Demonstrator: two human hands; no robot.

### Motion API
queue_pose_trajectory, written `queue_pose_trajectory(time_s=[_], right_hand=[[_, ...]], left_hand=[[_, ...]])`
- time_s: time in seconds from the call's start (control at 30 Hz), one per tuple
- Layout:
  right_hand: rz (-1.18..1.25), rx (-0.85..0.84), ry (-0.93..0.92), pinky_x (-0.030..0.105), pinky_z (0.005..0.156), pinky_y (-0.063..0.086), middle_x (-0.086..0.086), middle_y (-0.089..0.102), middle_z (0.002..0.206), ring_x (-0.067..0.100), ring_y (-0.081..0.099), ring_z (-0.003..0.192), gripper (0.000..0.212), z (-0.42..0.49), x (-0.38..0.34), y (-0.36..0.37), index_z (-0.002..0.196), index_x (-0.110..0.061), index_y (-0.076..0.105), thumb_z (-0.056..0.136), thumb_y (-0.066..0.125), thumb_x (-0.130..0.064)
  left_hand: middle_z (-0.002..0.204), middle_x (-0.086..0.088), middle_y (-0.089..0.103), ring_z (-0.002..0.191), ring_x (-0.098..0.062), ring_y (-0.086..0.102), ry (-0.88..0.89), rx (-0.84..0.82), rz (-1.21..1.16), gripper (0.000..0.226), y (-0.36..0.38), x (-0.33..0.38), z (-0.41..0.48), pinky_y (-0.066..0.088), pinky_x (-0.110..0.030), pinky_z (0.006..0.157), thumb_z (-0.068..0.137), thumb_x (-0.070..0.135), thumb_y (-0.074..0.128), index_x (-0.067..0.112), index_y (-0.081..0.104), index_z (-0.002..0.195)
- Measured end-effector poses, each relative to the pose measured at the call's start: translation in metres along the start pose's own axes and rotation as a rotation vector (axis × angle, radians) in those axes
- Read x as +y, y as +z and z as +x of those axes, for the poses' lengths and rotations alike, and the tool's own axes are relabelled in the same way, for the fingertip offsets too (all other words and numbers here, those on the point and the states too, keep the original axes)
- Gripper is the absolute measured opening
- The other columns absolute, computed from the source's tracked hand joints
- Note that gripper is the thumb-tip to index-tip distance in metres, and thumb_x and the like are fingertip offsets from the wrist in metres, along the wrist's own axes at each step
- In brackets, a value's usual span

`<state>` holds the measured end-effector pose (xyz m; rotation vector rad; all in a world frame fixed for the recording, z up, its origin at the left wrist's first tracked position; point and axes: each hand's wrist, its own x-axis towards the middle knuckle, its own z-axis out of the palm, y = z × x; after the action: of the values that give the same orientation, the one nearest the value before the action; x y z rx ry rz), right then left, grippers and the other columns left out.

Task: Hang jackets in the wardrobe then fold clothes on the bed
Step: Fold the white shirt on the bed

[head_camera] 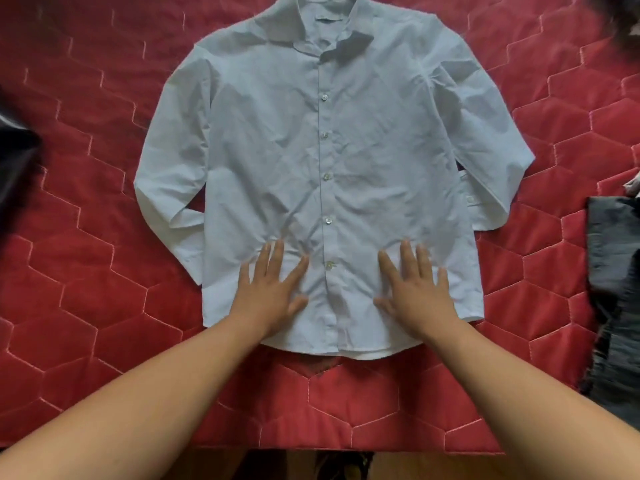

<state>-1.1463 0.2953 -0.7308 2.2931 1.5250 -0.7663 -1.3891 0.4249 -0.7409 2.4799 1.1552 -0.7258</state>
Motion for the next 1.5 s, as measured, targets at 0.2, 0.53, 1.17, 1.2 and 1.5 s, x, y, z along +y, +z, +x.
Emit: queue_pose_trajectory(time_s=[0.2, 0.53, 1.17, 1.2, 1.5], right_hand=[[0.392, 0.338, 0.094, 0.051, 0.091, 0.052, 0.014, 0.058, 0.128, 0.038, 0.056, 0.117, 0.039, 0.016, 0.040, -0.046, 0.131, -0.015, 0.062, 0.095, 0.063, -0.030], [0.850, 0.260, 0.663, 0.046, 0.088, 0.051, 0.025, 0.066, 0.114, 0.043, 0.062, 0.107, 0.054, 0.109, 0.184, -0.092, 0.116, -0.001, 0.057, 0.083, 0.070, -0.041], [0.832, -0.066, -0.102, 0.039, 0.072, 0.056, -0.004, 0.065, 0.083, 0.019, 0.065, 0.075, 0.040, 0.068, 0.135, -0.149, 0.129, -0.028, 0.038, 0.096, 0.059, -0.039], [0.931, -0.133, -0.041, 0.043, 0.070, 0.059, 0.000, 0.064, 0.083, 0.022, 0.066, 0.073, 0.044, 0.072, 0.128, -0.143, 0.133, -0.028, 0.037, 0.095, 0.059, -0.035], [0.706, 0.157, -0.206, 0.050, 0.090, 0.048, 0.000, 0.047, 0.117, 0.025, 0.049, 0.109, 0.021, 0.051, 0.073, -0.107, 0.098, -0.027, 0.053, 0.082, 0.054, -0.040]], left_hand=[[0.151, -0.010, 0.040, 0.133, -0.033, 0.045, 0.084, 0.156, -0.151, 0.057, -0.069, 0.031, 0.024, 0.043, -0.047, 0.101, 0.095, 0.049, 0.049, 0.024, 0.044, 0.146], [0.169, -0.009, 0.005, 0.154, -0.028, 0.010, 0.259, 0.077, -0.233, 0.067, -0.116, 0.150, 0.129, 0.025, -0.042, 0.121, 0.102, 0.045, 0.048, 0.030, 0.018, 0.160], [0.116, -0.013, 0.073, 0.104, -0.035, 0.071, -0.360, -0.522, -2.052, 0.079, -0.163, 0.204, 0.170, 0.056, -0.050, 0.087, 0.087, 0.081, 0.041, 0.019, 0.059, 0.133], [0.120, -0.011, 0.072, 0.106, -0.032, 0.071, -0.352, -0.534, -2.009, 0.078, -0.158, 0.202, 0.167, 0.056, -0.049, 0.089, 0.085, 0.081, 0.042, 0.022, 0.058, 0.134], [0.084, -0.010, 0.072, 0.070, -0.026, 0.068, -0.486, -0.156, -1.792, 0.014, -0.148, 0.180, 0.155, 0.057, -0.038, 0.064, 0.093, 0.012, 0.059, 0.010, 0.069, 0.102]])
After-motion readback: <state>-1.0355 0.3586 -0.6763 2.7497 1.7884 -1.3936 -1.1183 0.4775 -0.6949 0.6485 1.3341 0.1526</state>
